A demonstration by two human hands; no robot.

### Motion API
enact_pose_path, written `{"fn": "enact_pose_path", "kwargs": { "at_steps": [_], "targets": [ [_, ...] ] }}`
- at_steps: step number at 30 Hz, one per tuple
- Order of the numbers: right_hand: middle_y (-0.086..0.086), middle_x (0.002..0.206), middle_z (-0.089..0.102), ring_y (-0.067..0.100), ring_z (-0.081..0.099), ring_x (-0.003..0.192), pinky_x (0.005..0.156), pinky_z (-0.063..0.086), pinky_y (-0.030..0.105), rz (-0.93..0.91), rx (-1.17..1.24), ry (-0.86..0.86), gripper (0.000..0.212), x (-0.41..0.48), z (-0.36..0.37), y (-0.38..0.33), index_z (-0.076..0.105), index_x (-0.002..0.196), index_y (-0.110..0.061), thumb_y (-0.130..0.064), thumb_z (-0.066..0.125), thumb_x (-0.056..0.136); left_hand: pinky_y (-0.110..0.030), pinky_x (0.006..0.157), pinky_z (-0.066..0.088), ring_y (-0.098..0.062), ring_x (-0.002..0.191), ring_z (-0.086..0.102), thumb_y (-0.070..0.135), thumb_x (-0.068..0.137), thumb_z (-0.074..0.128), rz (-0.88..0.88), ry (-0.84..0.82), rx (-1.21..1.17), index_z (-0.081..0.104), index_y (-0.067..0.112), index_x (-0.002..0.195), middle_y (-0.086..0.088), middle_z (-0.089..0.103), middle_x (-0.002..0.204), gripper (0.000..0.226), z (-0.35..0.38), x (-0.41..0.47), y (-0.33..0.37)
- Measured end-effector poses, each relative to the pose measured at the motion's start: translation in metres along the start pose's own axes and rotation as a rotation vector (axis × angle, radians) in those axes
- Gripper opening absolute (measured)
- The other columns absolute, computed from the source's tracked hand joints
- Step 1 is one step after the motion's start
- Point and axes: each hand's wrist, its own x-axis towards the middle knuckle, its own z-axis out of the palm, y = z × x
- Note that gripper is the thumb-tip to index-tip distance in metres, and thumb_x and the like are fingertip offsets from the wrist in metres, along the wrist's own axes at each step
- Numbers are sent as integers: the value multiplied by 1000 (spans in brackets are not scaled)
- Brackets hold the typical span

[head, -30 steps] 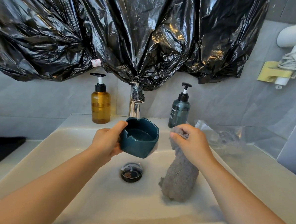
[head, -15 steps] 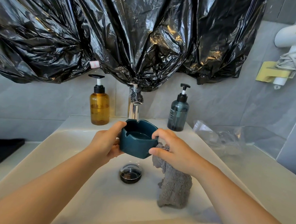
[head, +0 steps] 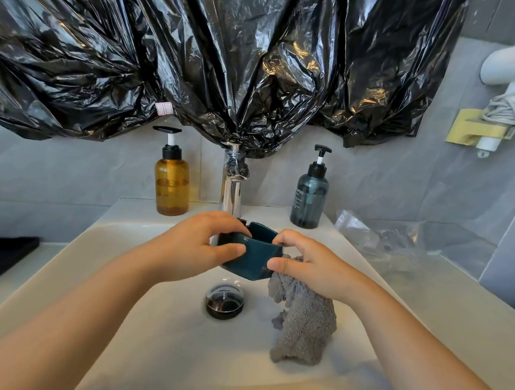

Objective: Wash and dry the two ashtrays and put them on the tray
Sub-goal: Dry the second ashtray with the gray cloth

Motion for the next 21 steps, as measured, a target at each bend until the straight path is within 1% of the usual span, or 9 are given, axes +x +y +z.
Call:
{"fn": "enact_pose_path", "kwargs": {
  "at_steps": [2,6,8,10,12,14,17,19,21],
  "targets": [
    [-9,112,62,0,61,81,72,45,16,6,-5,-21,11,-1,0,2,56,101,-33,-29,61,93,-12,71,38,-5,101,49,32,94,55,13,-13,71,63,31,109,12,58,107,17,2,2,1],
    [-8,117,61,18,64,98,88,49,34,16,-4,-56,11,0,1,4,58,99,-35,-29,64,91,-12,61,40,-8,85,56,28,93,58,-30,-60,-14,64,26,93,11,60,91,7,5,0,2],
    [-9,119,62,10,59,111,96,48,34,13,28,-48,14,2,1,4,58,102,-33,-27,64,91,-12,59,41,-9,81,58,27,93,58,-54,-64,-77,63,25,87,10,61,86,7,6,-1,2],
    [-8,118,64,5,57,114,99,46,32,43,112,-5,22,3,-1,4,57,110,-33,-27,65,90,-18,63,46,-11,78,60,26,92,60,-107,-43,-223,63,22,82,4,65,82,12,7,-1,0],
    [-5,113,67,9,60,110,98,45,31,110,196,124,34,5,-3,6,53,118,-33,-33,68,87,-26,69,48,-16,75,61,26,92,60,-196,-13,-408,65,18,78,-1,68,78,17,8,0,-2],
    [-3,111,65,12,60,108,91,46,30,190,240,333,40,8,-4,8,51,122,-30,-40,67,87,-34,79,51,-20,77,64,29,92,60,-294,3,-515,66,16,78,-7,72,80,20,10,1,-5],
    [-4,109,64,12,59,108,83,45,27,228,360,478,30,11,-3,9,55,116,-25,-35,66,89,-40,91,49,-23,81,64,30,92,60,-375,19,-565,67,15,79,-12,72,85,21,15,1,-8],
    [-5,106,67,12,61,107,90,48,30,160,418,468,21,11,-1,8,59,108,-26,-24,67,89,-40,91,49,-22,82,62,29,93,59,-386,24,-572,66,16,78,-9,72,83,21,17,1,-8],
    [-4,107,69,11,63,105,89,50,28,46,421,466,18,10,1,4,62,102,-26,-14,67,88,-37,86,47,-21,81,61,27,94,57,-377,21,-583,65,17,77,-6,70,80,21,19,2,-7]
  ]
}}
